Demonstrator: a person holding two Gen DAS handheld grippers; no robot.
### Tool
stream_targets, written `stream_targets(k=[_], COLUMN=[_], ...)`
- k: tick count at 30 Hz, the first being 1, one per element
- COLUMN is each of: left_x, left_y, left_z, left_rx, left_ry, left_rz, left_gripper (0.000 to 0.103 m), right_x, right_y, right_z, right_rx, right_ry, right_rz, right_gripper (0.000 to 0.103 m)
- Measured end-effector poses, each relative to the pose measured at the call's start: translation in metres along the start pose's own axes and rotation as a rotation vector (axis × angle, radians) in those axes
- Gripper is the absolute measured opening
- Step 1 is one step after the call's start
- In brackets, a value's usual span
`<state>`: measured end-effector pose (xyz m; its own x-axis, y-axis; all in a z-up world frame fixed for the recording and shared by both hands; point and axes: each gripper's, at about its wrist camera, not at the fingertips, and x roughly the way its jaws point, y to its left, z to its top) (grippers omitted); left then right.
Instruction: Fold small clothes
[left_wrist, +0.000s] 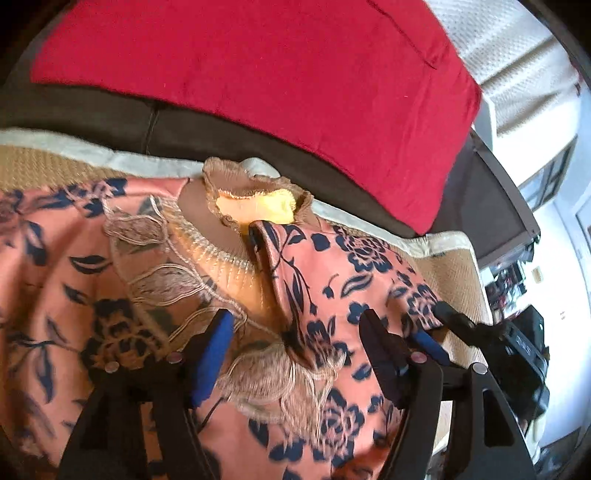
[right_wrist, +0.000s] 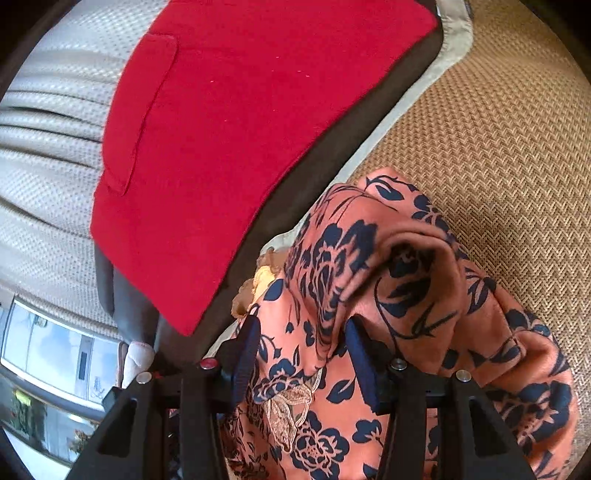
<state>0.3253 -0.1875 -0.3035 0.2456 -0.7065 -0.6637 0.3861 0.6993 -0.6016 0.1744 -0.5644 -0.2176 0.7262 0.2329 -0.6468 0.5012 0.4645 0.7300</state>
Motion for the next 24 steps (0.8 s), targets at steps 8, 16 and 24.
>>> stream_targets(k=[8,16,24], left_x=[0.029,-0.005,-0.072], left_y=[-0.014,-0.030,-0.009], left_z=[0.005,0.007,0.004], left_rx=[0.004,0.082,0.185], left_ry=[0.005,-0.069,-0.066], left_rz=[-0.055,-0.025,0.143], left_gripper=[0.020,0.003,0.003], right_x=[0.005,-0.031,-0.060], right_y=[0.004,0.016,-0.006], right_z=[0.002,0.011,0.025], right_rx=[-0.040,-0.140,-0.058], right_ry=[0.018,-0.003,-0.135], right_rz=[0.014,0.201,0.117], right_gripper=[0.052,0.052,0.052])
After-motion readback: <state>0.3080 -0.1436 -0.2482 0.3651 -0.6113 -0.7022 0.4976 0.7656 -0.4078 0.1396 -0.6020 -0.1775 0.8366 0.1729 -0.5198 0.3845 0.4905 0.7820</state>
